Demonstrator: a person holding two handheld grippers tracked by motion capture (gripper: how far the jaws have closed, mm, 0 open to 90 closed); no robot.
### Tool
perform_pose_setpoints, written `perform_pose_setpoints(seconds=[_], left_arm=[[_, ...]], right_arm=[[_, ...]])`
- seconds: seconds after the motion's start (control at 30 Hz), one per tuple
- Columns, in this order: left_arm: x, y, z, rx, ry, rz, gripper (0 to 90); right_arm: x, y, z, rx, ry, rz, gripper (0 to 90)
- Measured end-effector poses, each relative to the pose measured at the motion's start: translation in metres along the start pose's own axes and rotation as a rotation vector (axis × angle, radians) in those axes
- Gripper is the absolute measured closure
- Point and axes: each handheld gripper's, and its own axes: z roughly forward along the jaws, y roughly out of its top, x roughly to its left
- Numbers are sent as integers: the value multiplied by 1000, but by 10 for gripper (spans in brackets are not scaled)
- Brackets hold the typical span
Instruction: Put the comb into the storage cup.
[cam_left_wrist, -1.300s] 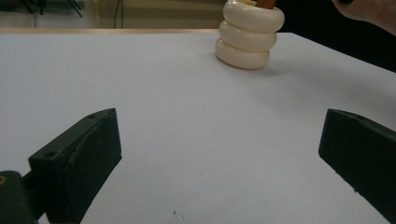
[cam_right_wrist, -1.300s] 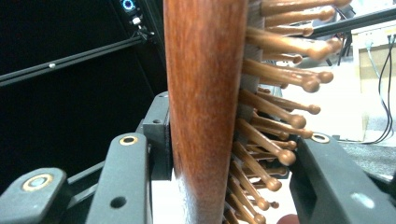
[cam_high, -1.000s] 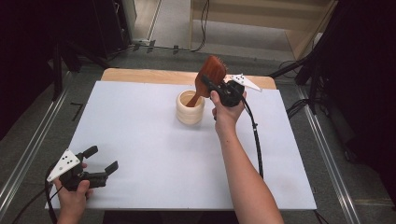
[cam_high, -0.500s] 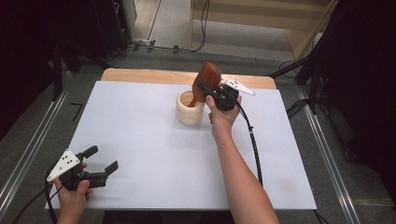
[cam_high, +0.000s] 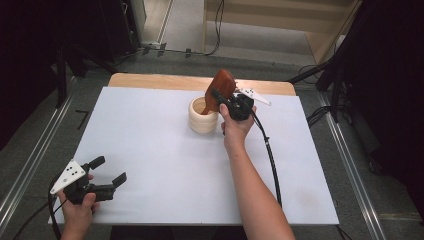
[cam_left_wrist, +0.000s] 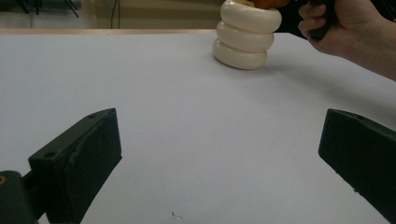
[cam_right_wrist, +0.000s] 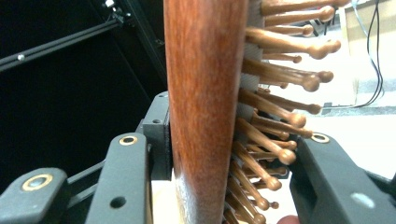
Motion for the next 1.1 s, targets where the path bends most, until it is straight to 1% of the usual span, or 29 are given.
perform_pose_setpoints(seconds=[0.13,0.23,0.47,0.6,0.67,0.7,0.8,0.97,1.07,1.1], left_arm=[[0,0,0,0,-1,0,0],[0,0,0,0,-1,0,0],[0,0,0,0,-1,1,0],[0,0,0,1,0,4,0],[0,0,1,1,1,4,0],[0,0,1,2,1,4,0],[0,0,1,3,1,5,0],[-1,0,1,4,1,6,0],[-1,0,1,4,1,6,0],[-1,0,1,5,1,6,0]], right_arm=[[-2,-4,1,-13,-8,47,524],[-4,-5,1,-17,-9,66,514],[-7,-4,1,-12,-24,85,463],[-11,-2,-2,3,-15,99,431],[-14,-1,-3,10,-4,119,384],[-15,-1,-3,18,-6,125,382],[-15,-1,-5,32,0,107,365],[-17,-1,-7,51,8,98,330],[-17,-1,-9,67,11,81,277],[-16,-1,-9,73,14,78,242]])
